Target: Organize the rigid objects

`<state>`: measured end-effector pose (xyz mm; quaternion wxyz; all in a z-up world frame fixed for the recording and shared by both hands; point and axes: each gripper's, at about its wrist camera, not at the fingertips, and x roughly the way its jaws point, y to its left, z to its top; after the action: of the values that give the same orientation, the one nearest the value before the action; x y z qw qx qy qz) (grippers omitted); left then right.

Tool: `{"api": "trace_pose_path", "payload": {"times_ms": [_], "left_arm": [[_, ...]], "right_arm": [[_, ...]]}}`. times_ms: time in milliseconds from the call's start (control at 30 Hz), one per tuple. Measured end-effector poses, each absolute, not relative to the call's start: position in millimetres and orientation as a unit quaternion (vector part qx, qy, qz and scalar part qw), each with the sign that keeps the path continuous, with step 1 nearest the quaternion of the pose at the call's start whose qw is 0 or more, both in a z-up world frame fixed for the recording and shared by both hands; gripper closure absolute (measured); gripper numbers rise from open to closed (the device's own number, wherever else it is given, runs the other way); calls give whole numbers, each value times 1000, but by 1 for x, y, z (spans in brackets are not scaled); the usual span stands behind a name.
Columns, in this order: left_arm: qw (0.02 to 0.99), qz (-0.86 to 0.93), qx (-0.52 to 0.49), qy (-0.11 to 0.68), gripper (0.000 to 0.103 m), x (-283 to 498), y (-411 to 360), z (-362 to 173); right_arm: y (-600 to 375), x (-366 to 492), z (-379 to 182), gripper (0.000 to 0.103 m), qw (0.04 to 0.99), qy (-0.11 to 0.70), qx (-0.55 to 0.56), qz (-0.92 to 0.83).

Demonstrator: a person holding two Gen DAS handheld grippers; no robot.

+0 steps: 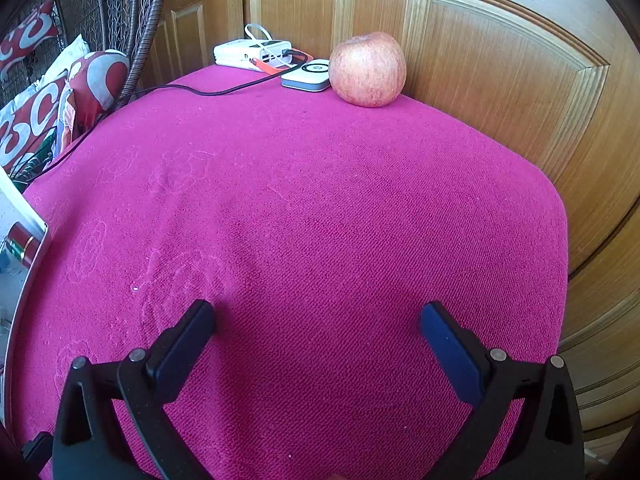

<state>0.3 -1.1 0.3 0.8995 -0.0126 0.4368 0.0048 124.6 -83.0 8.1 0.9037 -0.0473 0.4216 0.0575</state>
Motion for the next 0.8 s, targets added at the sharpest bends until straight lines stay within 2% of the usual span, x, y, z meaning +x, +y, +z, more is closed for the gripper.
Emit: {"api": "trace_pose_path", "payload": {"times_ms": [800], "left_arm": [[900,4,-12,436,0,-2,0,-1]], "right_arm": [[-83,124,7,0,904,421,-48,58]]}}
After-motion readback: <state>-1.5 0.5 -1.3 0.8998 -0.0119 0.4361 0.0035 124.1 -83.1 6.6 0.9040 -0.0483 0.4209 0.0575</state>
